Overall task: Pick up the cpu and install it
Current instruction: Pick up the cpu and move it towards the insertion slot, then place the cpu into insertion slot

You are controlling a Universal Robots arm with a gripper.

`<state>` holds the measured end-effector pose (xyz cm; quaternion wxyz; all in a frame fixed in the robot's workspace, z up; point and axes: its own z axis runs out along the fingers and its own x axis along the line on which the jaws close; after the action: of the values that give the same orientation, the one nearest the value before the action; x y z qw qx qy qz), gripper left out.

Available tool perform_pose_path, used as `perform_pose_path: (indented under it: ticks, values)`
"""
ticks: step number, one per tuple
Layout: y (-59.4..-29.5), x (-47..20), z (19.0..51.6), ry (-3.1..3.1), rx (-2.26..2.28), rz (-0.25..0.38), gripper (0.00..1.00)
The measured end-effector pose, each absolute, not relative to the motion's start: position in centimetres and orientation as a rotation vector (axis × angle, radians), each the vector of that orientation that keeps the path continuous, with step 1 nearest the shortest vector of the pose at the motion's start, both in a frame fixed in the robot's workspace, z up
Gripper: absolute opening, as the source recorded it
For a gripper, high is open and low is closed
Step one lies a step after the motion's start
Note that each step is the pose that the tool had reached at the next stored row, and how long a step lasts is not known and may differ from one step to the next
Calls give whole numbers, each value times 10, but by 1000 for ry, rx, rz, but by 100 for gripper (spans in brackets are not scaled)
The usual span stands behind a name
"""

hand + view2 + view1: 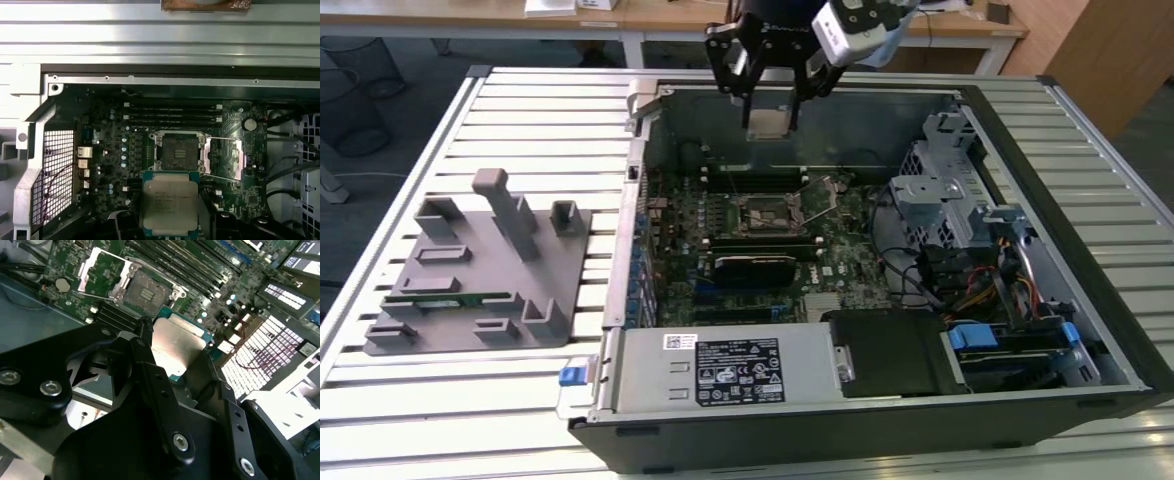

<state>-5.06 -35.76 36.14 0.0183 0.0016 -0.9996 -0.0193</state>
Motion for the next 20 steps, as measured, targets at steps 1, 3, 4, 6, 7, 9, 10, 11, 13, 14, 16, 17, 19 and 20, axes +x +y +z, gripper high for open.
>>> perform_pose_path:
  ticks: [1, 3, 4, 6, 7, 9, 10, 11, 13, 14, 16, 17, 19, 20]
  values:
    - [-357, -49, 361, -3104, 5, -60, 53]
    - [-356, -45, 361, -3104, 6, -60, 53]
    - [-355, -44, 360, -3104, 6, -60, 53]
    - [-355, -43, 360, -3104, 6, -60, 53]
    - [-355, -43, 360, -3104, 6, -60, 53]
    - [-355, -43, 360, -3104, 6, -60, 53]
    - [-355, -43, 360, -3104, 6, -60, 53]
    - [-355, -43, 360, -3104, 6, -60, 53]
    - [-355, -43, 360, -3104, 1, -60, 53]
    - [-355, -43, 360, -3105, -6, -60, 53]
    - [-355, -43, 360, -3105, -35, -61, 53]
    - [-355, -43, 360, -3105, -54, -61, 53]
    - [-355, -43, 360, -3104, -94, -62, 53]
    - [-355, -43, 360, -3104, -112, -62, 53]
